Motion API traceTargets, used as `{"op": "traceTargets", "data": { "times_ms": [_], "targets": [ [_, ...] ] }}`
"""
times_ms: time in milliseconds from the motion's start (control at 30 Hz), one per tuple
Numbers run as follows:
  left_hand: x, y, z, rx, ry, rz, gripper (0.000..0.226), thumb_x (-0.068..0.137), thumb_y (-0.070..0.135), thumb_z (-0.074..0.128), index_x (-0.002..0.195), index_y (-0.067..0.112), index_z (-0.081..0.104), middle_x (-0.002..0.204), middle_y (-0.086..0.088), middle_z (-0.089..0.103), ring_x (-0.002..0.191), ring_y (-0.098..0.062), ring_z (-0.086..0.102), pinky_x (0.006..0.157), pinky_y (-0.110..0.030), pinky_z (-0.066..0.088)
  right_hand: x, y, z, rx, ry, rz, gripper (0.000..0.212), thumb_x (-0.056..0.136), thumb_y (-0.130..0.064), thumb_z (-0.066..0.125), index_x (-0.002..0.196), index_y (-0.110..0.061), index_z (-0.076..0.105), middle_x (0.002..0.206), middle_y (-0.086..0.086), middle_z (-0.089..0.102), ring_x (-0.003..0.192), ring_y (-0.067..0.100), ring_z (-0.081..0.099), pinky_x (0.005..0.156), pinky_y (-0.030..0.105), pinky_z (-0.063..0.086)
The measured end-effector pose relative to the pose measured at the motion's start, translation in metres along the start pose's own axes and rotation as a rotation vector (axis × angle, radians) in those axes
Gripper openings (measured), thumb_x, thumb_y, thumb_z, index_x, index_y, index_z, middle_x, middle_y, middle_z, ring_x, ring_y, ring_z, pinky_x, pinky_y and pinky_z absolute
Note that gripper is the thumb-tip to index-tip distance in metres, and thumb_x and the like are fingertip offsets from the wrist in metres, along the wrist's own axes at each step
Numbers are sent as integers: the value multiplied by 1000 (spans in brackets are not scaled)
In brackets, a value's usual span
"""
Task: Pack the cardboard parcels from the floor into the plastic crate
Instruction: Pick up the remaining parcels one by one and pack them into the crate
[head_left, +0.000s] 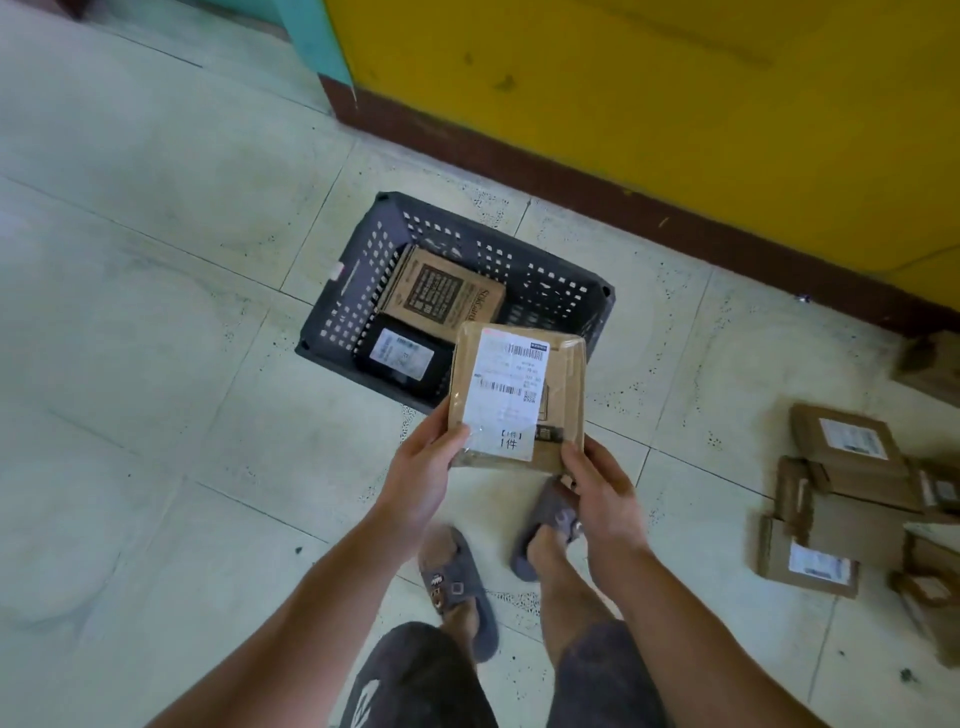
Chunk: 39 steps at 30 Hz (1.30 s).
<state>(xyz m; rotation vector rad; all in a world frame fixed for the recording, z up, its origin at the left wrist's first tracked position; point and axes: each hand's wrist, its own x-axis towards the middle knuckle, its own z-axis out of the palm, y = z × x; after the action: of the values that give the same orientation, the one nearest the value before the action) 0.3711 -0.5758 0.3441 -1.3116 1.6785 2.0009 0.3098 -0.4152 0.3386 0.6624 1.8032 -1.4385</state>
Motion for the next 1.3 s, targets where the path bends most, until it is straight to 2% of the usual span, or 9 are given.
{"op": "traceTargets", "data": {
  "times_ms": [100,200,333,433,633,800,967,1233,1300],
  "targets": [
    [23,12,3,76,-36,-12,33,97,24,53,101,55,64,109,19,71,100,3,65,82,-22,48,25,-2,5,-165,-5,-12,31,85,-56,54,114,-47,63,110,-11,70,105,17,64,96,44,50],
    [53,23,10,136,-26,-59,36,96,22,53,97,56,65,103,16,73,98,-4,67,86,-32,54,53,-12,14,-123,7,55,34,83,-58,53,114,-49,63,110,-8,70,104,19,65,96,48,51],
    [99,27,16,156,-1,-93,41,96,17,52,92,54,68,104,11,74,101,-11,68,97,-41,52,90,-20,34,238,6,211,24,95,-25,57,118,-29,65,113,5,69,103,23,67,88,41,57],
    [136,21,19,162,-6,-134,35,98,15,51,94,45,68,102,9,74,101,-13,68,95,-36,51,121,-13,46,379,65,221,19,95,-13,57,97,-28,67,109,7,68,103,21,66,83,31,56],
    [221,-20,23,275,-51,-141,24,98,22,51,104,42,64,100,4,72,96,-18,65,87,-36,52,193,21,80,553,250,299,17,93,-14,61,101,-29,65,94,-1,72,89,14,71,71,27,59],
    [290,-54,32,364,15,-176,32,98,33,50,129,28,56,112,5,67,98,-19,65,75,-28,52,250,46,98,657,336,409,34,94,-14,59,127,-21,61,111,5,71,99,20,70,86,35,58],
    [346,-88,40,299,-12,-332,37,92,27,57,130,25,56,120,4,65,109,-16,59,101,-37,47,311,70,114,706,398,472,30,93,-13,61,120,-25,63,114,4,69,101,19,68,90,33,56],
    [416,-116,52,243,-85,-430,26,93,26,55,117,19,62,107,-6,71,100,-23,68,93,-43,53,394,84,110,754,299,463,17,94,-12,60,109,-20,62,85,4,72,60,11,72,54,22,57],
    [427,-119,57,229,-101,-426,27,93,24,55,117,18,63,108,-6,72,100,-23,69,91,-42,54,406,87,109,763,283,462,17,93,-15,62,109,-17,63,88,7,73,62,15,73,52,23,56]
  ]
}}
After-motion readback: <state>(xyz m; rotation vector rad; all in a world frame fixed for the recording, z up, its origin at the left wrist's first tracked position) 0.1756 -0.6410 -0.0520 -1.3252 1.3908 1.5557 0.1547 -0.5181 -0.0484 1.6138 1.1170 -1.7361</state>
